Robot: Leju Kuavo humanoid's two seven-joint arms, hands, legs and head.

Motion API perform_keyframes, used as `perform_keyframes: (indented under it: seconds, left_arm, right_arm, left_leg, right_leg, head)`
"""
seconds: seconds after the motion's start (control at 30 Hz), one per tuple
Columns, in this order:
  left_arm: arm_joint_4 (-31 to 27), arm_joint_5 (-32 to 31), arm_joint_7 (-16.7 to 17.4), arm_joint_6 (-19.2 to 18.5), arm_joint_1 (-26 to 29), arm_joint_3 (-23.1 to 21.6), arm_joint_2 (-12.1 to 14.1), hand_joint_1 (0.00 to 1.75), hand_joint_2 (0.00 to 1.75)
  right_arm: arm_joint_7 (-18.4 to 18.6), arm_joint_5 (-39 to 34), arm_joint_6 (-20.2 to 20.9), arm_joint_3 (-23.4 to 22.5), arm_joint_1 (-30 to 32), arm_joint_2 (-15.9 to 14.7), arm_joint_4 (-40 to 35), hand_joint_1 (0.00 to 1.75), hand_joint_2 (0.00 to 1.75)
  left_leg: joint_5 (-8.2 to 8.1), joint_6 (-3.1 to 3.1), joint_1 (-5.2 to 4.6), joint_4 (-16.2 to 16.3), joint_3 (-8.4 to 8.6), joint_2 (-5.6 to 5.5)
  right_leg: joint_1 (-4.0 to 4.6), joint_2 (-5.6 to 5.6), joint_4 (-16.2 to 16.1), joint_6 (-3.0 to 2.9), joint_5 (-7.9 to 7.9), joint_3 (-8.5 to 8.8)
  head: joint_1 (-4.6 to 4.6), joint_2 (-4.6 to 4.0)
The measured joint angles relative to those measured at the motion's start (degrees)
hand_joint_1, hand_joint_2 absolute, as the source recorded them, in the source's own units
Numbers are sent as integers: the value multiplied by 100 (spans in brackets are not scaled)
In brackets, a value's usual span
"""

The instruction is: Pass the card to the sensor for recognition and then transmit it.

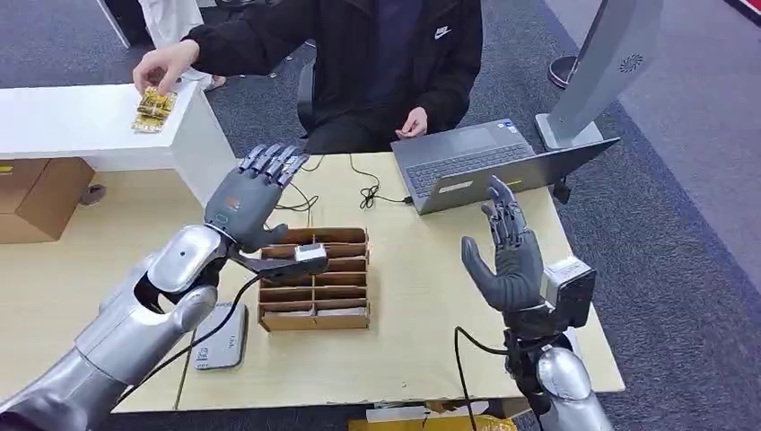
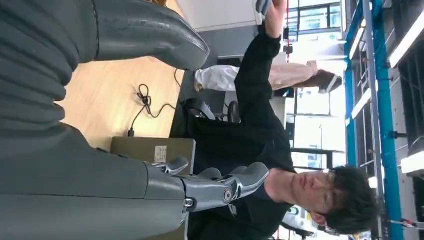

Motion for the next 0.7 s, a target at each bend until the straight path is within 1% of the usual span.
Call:
perform_keyframes:
  seconds: [0.27,0.53,0.57,0.63,0.7]
  left_arm:
    - [-513,70,-7,50,380,2,164,2,175]
    - [-776,44,-20,177,636,35,330,3,175]
    - [-810,29,-18,164,645,37,343,10,175]
    - [-861,-4,7,122,662,46,365,16,175]
    - [-892,-24,24,83,671,63,383,12,175]
  right_arm:
    - [-13,50,-2,-53,17,11,-2,0,175]
    - [-74,83,-2,-74,56,13,0,0,175]
    - [-72,85,-2,-77,52,13,-2,0,175]
    - [-63,90,-2,-79,53,15,-2,0,175]
    - [-57,96,-2,-92,53,28,-2,0,175]
  left_leg:
    - [0,0,0,0,-1,0]
    - [0,0,0,0,-1,-1]
    - [0,0,0,0,-1,-2]
    - [0,0,0,0,-1,-2]
    - [0,0,0,0,-1,-1]
  right_leg:
    - [0,-1,0,1,0,1]
    - [0,-2,0,1,-1,0]
    - [0,-3,0,1,-1,1]
    - [0,-2,0,1,-1,1]
    - [0,-2,0,1,-1,1]
  head:
    - [-2,0]
    - [0,0]
    - [0,0]
    - [0,0]
    - [0,0]
